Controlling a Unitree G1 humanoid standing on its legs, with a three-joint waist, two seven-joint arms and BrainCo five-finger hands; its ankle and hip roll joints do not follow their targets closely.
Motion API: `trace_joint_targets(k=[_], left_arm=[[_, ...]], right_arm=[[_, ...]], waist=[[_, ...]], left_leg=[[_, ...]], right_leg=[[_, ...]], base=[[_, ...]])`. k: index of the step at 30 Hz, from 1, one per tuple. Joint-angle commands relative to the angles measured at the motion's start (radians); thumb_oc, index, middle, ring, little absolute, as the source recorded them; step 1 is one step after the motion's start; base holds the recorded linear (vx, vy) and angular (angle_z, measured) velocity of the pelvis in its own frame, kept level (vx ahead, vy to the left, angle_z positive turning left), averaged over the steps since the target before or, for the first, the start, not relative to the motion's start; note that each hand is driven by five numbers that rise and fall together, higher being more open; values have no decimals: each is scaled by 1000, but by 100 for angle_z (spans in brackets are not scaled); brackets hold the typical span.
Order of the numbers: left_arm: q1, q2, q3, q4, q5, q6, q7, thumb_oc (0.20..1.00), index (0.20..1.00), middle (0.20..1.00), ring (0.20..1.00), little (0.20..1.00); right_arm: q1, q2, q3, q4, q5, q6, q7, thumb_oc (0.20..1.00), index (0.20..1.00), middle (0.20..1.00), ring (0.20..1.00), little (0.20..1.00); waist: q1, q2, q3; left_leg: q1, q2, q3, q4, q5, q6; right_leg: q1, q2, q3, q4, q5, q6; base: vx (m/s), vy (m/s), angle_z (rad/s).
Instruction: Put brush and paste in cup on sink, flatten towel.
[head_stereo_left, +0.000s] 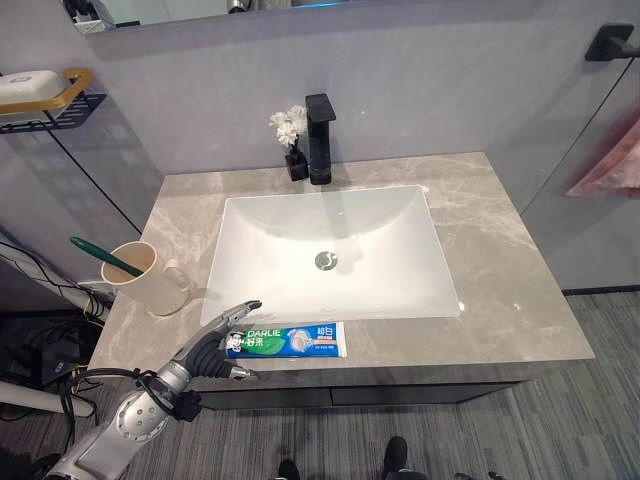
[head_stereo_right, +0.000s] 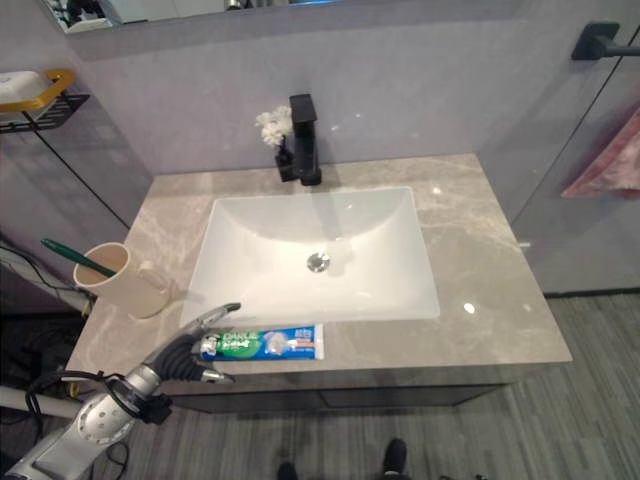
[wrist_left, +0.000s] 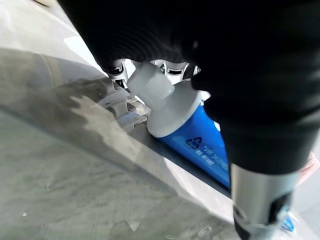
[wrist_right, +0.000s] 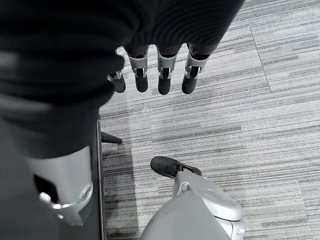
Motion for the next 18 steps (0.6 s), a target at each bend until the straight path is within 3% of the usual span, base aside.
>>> trace_joint_targets(k=[1,2,3,6,8,11,13,15,18], left_arm=[[-20,5,7,-8,-4,-17,-6,843,843,843,843,843],[-21,6,5,-8,-5,-17,-6,802,802,802,802,802],[-22,6,4,-9,-6,-16,-7,708,708,708,708,708],[-27,6,-10,-8,-10,-14,-14,592,592,592,592,592],[-27,6,-13,-7,-11,-14,-15,633,633,633,633,633],[-21,3,-18,-9,-8,-12,-15,837,837,837,837,837],[-13,5,-24,-11,-2,-14,-21,840,840,840,840,840],[-10,4,-31,-9,-2,-11,-26,740,740,740,740,740],[-9,13,-43,-12,8,-13,-33,492,492,492,492,492]], right_arm=[[-64,17,21,39,5,-19,-1,1000,1000,1000,1000,1000],[-64,17,21,40,5,-19,-1,1000,1000,1000,1000,1000],[-65,17,22,40,6,-18,-1,1000,1000,1000,1000,1000],[-71,17,26,37,8,-18,-2,1000,1000,1000,1000,1000],[-73,16,26,35,8,-18,-4,1000,1000,1000,1000,1000],[-74,15,28,35,8,-19,-6,1000,1000,1000,1000,1000],[-79,15,33,41,0,-17,-7,1000,1000,1000,1000,1000],[-82,16,35,42,0,-18,-8,1000,1000,1000,1000,1000],[-83,15,37,40,-1,-20,-9,1000,1000,1000,1000,1000]], waist=[[0,-16,45],[0,-17,45],[1,-17,46],[3,-18,48],[4,-18,48],[5,-18,49],[9,-18,50],[12,-18,49],[12,-18,48]], left_leg=[[-15,2,-36,4,25,4],[-16,2,-37,4,25,4],[-16,2,-38,4,25,4],[-18,2,-40,4,26,4],[-18,2,-41,4,26,4],[-17,3,-40,4,25,5],[-14,3,-40,4,23,6],[-13,3,-40,4,23,6],[-11,4,-41,4,21,6]], right_leg=[[66,-27,20,51,-60,70],[65,-27,20,51,-60,70],[65,-26,20,52,-61,70],[64,-26,20,55,-63,68],[64,-25,19,55,-63,68],[62,-24,19,56,-64,68],[64,-23,21,55,-64,68],[65,-23,21,55,-64,68],[69,-22,20,55,-66,67]], base=[[0,0,0],[0,0,0],[0,0,0],[0,0,0],[0,0,0],[0,0,0],[0,0,0],[0,0,0],[0,0,0]])
